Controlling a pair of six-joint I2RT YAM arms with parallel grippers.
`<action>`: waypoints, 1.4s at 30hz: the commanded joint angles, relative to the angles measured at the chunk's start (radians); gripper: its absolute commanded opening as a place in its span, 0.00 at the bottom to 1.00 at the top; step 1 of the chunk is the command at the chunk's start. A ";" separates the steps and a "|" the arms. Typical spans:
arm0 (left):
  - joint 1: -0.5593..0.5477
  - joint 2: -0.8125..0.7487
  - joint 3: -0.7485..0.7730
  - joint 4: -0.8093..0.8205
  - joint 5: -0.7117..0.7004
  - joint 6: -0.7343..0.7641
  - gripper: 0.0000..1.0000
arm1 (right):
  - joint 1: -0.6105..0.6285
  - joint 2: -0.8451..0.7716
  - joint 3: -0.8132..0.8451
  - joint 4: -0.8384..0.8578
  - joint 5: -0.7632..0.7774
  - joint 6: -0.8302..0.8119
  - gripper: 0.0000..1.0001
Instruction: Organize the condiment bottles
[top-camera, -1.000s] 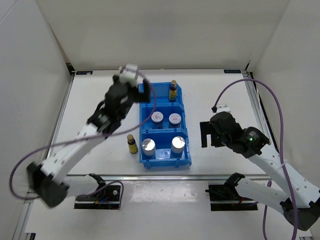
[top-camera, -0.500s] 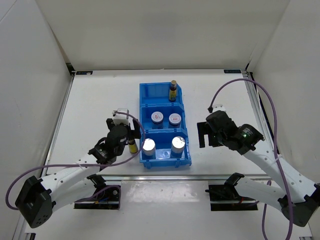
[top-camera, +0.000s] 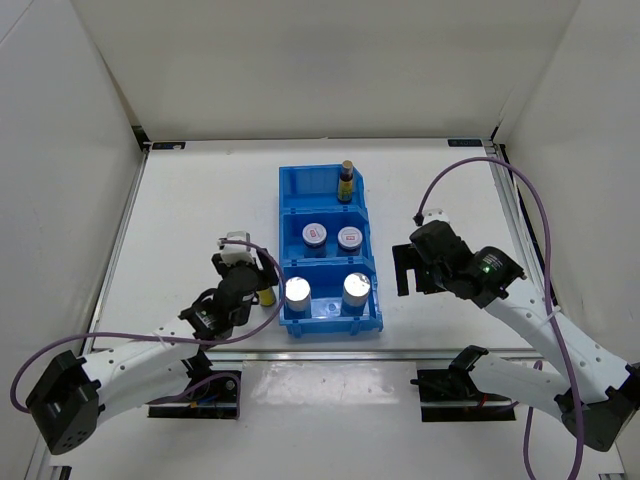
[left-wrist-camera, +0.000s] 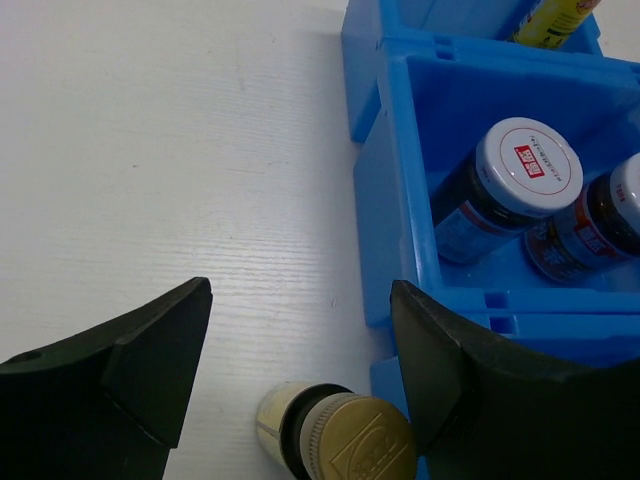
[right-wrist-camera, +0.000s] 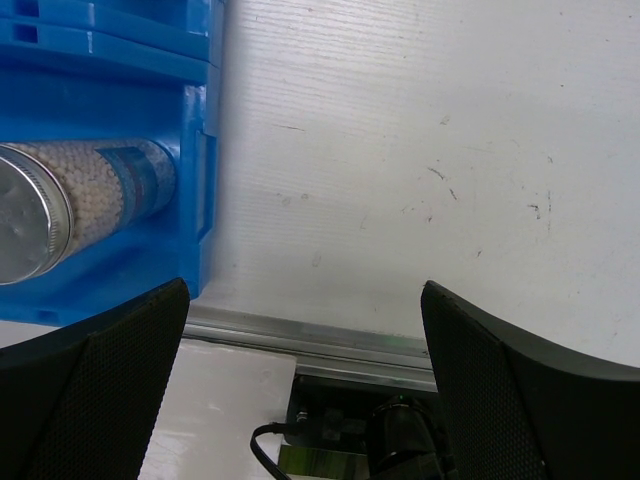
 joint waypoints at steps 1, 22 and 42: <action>-0.019 -0.010 -0.007 0.001 -0.048 -0.039 0.81 | -0.002 -0.001 0.004 0.021 0.001 -0.002 1.00; -0.028 0.152 0.577 -0.088 -0.125 0.305 0.11 | -0.002 0.010 0.004 0.030 -0.009 -0.011 1.00; 0.306 0.947 1.137 0.119 0.466 0.297 0.11 | -0.002 -0.029 -0.014 0.030 0.042 0.007 1.00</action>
